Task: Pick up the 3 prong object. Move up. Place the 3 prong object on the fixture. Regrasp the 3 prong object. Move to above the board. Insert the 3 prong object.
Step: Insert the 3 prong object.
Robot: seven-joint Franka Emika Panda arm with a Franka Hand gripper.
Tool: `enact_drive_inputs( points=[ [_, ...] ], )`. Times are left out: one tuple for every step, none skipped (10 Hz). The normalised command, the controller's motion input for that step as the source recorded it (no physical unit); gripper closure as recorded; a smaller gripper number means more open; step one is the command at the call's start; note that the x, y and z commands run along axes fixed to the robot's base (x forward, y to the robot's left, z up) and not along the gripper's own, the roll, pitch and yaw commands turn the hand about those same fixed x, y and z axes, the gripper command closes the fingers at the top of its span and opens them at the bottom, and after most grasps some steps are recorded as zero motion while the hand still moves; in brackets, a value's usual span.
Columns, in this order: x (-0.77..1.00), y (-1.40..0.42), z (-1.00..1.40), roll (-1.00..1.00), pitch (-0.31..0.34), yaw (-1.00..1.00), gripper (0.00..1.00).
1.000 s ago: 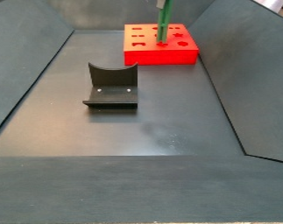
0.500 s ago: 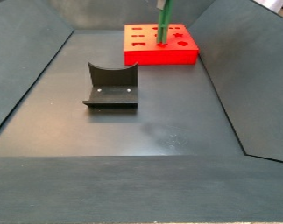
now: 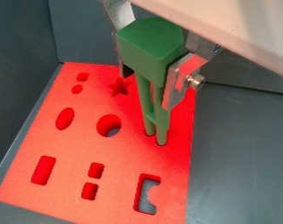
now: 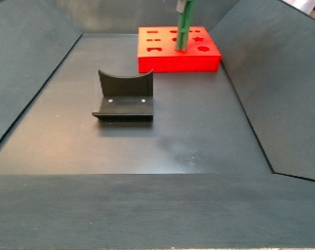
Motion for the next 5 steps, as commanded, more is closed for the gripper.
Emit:
enact_drive_inputs(
  points=[
    [0.14, -0.03, -0.22, 0.10, 0.064, 0.06, 1.00],
    [0.31, -0.01, -0.31, 0.09, 0.131, 0.00, 1.00],
    [0.47, 0.00, -0.46, 0.13, 0.297, -0.01, 1.00],
    [0.43, 0.00, -0.23, 0.10, 0.456, -0.14, 1.00],
    [0.23, 0.00, 0.00, 0.19, 0.500, -0.11, 1.00]
  ],
)
